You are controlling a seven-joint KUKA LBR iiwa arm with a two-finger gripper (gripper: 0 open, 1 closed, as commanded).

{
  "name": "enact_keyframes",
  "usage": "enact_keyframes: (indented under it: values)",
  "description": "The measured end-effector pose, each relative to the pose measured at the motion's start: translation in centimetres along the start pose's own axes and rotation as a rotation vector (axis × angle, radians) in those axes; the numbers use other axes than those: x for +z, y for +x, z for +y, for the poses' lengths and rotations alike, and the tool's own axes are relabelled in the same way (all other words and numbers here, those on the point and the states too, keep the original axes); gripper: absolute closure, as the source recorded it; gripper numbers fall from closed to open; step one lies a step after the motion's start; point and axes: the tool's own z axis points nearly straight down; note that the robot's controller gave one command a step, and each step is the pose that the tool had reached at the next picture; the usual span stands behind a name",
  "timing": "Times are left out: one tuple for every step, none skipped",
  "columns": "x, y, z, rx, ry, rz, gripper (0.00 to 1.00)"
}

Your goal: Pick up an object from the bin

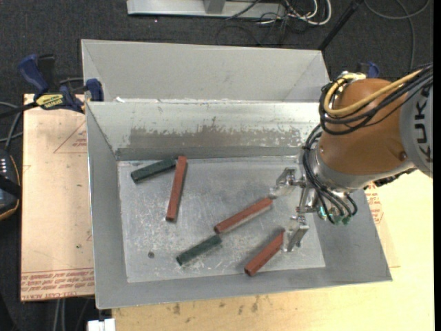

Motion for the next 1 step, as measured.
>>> enact_keyframes:
  values:
    - [0.00,0.00,0.01,-0.001,0.000,0.000,0.00]
